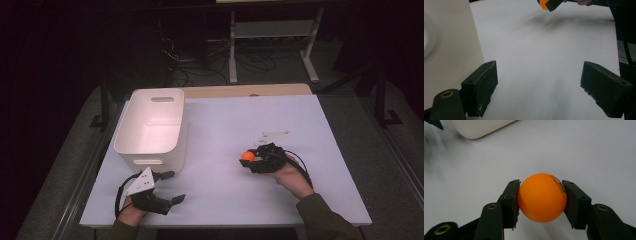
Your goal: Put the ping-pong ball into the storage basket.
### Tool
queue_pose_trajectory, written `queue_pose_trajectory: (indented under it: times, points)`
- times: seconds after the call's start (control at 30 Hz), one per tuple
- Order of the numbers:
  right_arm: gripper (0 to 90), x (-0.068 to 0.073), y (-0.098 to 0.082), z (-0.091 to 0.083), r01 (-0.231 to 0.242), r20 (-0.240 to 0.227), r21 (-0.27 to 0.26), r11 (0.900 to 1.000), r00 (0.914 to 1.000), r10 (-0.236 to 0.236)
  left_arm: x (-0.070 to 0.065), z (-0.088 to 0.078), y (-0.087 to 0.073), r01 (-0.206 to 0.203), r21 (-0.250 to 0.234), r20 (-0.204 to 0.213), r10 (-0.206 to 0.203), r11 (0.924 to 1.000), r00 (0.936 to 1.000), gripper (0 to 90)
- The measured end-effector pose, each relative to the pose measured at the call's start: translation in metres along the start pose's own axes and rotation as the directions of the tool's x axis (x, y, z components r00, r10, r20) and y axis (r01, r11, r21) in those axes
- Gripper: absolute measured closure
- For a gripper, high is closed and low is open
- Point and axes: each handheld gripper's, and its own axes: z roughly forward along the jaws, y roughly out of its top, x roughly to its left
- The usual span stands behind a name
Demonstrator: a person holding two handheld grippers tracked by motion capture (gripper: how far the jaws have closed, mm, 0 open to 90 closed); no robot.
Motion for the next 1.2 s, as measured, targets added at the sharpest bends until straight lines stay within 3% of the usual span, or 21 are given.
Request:
queue_pose_trajectory:
  times: [1.2]
  points:
    - [49.5, 0.018, 0.016, 0.024, 0.044, -0.053, 0.021, 0.999, 0.9977, -0.043, 0.0, 0.0, 0.0, 0.001, 0.0, 0.0, -0.001, 1.0, 1.0, 14.1]
